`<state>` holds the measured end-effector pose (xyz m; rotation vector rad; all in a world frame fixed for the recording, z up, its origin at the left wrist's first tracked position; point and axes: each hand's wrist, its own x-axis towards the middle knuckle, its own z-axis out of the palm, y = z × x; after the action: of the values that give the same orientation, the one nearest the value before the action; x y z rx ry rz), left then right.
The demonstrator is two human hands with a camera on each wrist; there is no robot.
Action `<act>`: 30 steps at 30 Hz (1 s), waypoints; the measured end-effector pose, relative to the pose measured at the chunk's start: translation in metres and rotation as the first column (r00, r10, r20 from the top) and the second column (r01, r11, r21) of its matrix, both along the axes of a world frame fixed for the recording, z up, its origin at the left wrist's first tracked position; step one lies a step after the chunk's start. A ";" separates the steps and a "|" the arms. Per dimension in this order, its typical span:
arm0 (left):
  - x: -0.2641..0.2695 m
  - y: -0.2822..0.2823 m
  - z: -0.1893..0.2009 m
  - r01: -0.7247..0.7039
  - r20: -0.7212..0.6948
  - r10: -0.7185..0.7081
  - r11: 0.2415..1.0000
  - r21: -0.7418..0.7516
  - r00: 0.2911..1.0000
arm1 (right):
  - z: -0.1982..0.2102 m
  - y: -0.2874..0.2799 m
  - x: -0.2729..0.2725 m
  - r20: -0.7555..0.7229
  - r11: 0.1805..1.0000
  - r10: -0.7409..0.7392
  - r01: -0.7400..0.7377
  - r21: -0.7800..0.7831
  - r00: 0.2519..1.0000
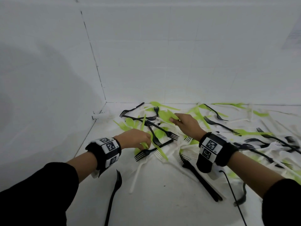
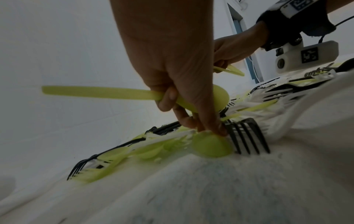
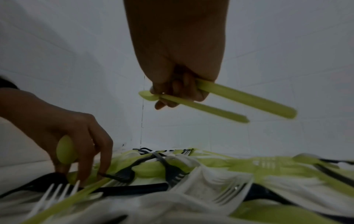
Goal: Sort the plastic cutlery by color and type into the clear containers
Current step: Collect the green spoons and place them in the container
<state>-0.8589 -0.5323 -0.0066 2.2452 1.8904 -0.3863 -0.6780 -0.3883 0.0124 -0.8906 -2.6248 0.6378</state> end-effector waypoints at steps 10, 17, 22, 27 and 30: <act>-0.020 -0.017 -0.008 -0.269 0.096 0.266 0.963 0.022 0.959 | -0.016 0.002 -0.013 0.074 0.978 -0.060 0.074 -0.196 0.995; -0.023 -0.020 -0.013 -0.374 0.191 0.368 0.927 -0.003 0.910 | -0.018 -0.004 -0.023 0.075 0.952 0.046 -0.021 -0.304 0.996; -0.022 -0.022 -0.006 -0.408 0.233 0.394 0.913 0.014 0.889 | -0.027 -0.009 -0.025 0.126 0.968 0.084 -0.051 -0.247 0.988; -0.025 -0.026 0.001 -0.519 0.307 0.443 0.819 0.243 0.843 | -0.031 -0.013 -0.029 0.119 0.984 0.092 -0.071 -0.166 0.989; -0.028 -0.026 0.007 -0.655 0.521 0.441 0.669 0.352 0.730 | -0.029 -0.012 -0.033 0.201 0.994 0.109 -0.104 -0.034 0.973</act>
<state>-0.8868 -0.5582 0.0000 1.6100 2.4885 0.7108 -0.7115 -0.4003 -0.0165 -0.8675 -2.8696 0.6354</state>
